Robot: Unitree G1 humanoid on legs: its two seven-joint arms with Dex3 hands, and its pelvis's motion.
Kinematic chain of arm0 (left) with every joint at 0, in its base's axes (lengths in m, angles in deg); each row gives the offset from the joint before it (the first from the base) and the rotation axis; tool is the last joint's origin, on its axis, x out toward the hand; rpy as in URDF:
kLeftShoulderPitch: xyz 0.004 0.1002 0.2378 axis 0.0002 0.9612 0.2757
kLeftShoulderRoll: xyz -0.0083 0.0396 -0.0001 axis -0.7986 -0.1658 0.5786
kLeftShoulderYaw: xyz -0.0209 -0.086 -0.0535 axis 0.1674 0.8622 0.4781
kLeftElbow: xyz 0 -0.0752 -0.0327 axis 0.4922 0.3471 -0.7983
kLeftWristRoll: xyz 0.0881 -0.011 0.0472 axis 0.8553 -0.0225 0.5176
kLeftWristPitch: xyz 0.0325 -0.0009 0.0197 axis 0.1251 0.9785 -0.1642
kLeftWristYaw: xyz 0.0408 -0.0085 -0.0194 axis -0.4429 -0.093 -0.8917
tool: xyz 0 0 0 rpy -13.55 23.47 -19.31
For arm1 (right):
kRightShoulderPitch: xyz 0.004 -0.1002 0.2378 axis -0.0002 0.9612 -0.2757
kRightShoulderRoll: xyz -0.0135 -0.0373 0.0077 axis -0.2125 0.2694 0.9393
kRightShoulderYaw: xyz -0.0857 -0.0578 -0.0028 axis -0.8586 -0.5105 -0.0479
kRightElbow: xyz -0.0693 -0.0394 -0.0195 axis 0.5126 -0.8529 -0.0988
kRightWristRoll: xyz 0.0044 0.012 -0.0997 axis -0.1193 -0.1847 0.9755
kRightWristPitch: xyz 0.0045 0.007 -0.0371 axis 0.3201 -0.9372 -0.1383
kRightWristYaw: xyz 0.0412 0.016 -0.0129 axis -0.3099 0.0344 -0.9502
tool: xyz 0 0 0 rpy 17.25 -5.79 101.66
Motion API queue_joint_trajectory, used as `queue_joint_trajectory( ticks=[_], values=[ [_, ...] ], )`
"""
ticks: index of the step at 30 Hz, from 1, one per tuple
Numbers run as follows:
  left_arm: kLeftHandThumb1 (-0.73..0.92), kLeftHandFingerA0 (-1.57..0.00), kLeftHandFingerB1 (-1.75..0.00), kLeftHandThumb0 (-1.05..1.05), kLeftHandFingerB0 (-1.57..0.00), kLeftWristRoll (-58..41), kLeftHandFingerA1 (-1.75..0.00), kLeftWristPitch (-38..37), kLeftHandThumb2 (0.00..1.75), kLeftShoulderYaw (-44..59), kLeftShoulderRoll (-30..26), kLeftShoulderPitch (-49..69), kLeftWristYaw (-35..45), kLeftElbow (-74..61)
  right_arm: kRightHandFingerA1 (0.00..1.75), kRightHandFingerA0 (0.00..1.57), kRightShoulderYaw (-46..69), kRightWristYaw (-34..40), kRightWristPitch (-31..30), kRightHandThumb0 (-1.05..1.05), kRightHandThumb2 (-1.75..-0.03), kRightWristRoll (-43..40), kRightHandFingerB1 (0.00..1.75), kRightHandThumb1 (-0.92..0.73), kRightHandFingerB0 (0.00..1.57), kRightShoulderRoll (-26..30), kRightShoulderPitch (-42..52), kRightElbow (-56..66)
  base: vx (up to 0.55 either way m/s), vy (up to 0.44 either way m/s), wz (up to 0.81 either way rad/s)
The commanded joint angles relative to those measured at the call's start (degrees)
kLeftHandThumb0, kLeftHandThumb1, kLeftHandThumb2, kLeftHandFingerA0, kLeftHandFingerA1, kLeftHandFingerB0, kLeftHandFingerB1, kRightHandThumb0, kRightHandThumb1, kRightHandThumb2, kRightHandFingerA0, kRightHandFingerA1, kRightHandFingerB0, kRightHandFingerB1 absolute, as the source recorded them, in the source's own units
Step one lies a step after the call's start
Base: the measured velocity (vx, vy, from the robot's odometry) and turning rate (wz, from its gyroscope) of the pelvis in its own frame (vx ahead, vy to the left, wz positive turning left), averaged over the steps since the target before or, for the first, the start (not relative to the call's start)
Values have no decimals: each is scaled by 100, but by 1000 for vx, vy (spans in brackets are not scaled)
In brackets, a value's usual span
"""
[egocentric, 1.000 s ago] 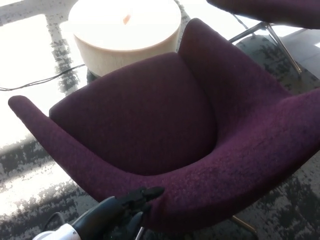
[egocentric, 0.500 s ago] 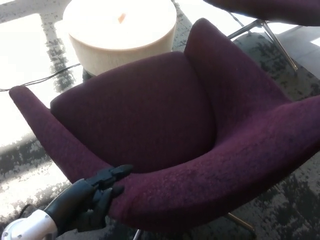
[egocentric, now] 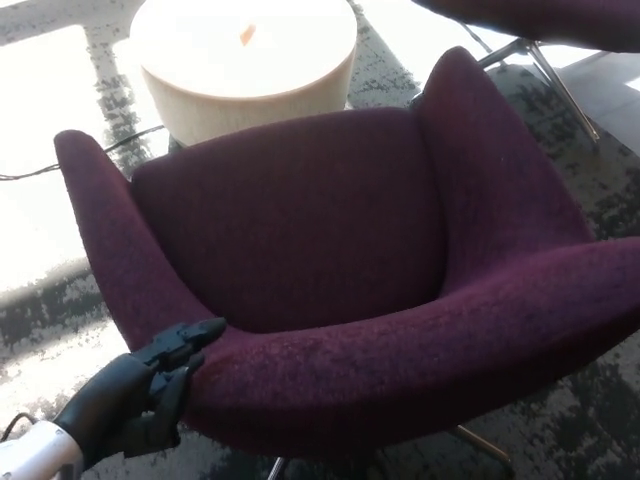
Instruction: The robot stands in front of a sofa and uses its left hand to push the left side of the sofa
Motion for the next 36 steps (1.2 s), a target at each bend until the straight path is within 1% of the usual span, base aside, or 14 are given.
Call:
queue_joint_trajectory(
  ticks=[1, 5, 7, 9, 10, 12, 14, 16, 19, 24, 28, 29, 33, 36],
  values=[
    [82, -8, -17, -91, -7, -75, -33, -14, 119, 37, -19, 6, 52, 68, 132, 66, 19, -21, -32, -105, -85, -3, 119, -87, 47, 61, -24, -15, 0, 0, 0],
    [82, -9, -13, -96, -8, -91, -30, -61, 120, 162, -66, -98, 15, 332, 132, 67, 37, -27, -11, -105, -83, -22, 119, -88, 45, 63, 5, -14, 0, 0, 0],
    [83, -9, -12, -95, -8, -104, -33, -147, 120, 279, -102, -210, -51, 589, 130, 95, 32, -18, -7, -94, -133, -12, 85, -51, 14, 65, 5, -16, 0, 0, 0],
    [83, -8, -10, -98, -7, -174, -27, -205, 120, 434, -129, -349, -98, 887, 134, 64, 61, -37, 22, -105, -87, -43, 121, -89, 46, 56, 3, -19, 0, 0, 0],
    [86, -7, -9, -97, -7, -218, -25, -133, 121, 505, -159, -419, -84, 1004, 120, 60, 91, -40, 51, -104, -144, -72, 87, -62, 5, 55, 13, -19, 0, 0, 0],
    [87, -6, -11, -94, -6, -220, -27, -205, 122, 601, -199, -494, -78, 1173, 137, 49, 198, -82, 151, -105, -89, -177, 129, -92, 40, 39, 43, -17, 0, 0, 0],
    [88, -7, -13, -93, -7, -332, -29, -195, 120, 809, -258, -618, -100, 1460, 142, 33, 338, -119, 347, -105, -92, -302, 129, -92, 25, 10, 92, -11, 0, 0, 0],
    [88, -6, -14, -90, -6, -347, -29, -299, 120, 938, -280, -671, -106, 1693, 77, 9, 479, -208, 335, -61, -122, -393, 71, -43, 1, -19, 133, -3, 0, 0, 0],
    [85, -7, -15, -88, -6, -384, -31, -370, 119, 1104, -342, -719, -61, 1911, 92, 0, 815, -420, 454, -105, -95, -641, 80, -92, 0, -111, 162, 6, 0, 0, 0],
    [82, -3, -17, -89, -4, -435, -32, -613, 119, 1336, -428, -864, -59, 2367, 0, 0, 1424, -863, 255, -105, -106, -1080, 0, -92, 0, -206, 67, 51, 0, 0, 0],
    [81, -1, -19, -84, -1, -439, -32, -673, 120, 1435, -497, -915, -22, 2564, 0, 0, 1712, -968, 179, -105, -108, -1200, 0, -92, 0, -190, 5, 69, 0, 0, 0],
    [92, -4, -22, -87, -3, -431, -30, -729, 80, 1487, -537, -911, -74, 2684, 0, 0, 1851, -1034, 134, -105, -105, -1299, 0, -92, 0, -116, -22, 67, 0, 0, 0],
    [86, -6, -17, -91, -6, -381, -33, -909, 120, 1577, -639, -965, -135, 3043, 0, 0, 2348, -1409, 48, -105, -102, -1683, 0, -92, 0, -24, -82, 67, 0, 0, 0],
    [84, -7, -17, -89, -6, -371, -33, -838, 120, 1603, -716, -997, -128, 3200, 54, 0, 2219, -1039, -24, -105, -150, -1355, 43, -90, 0, 122, -116, 60, 0, 0, 0]
  ],
)
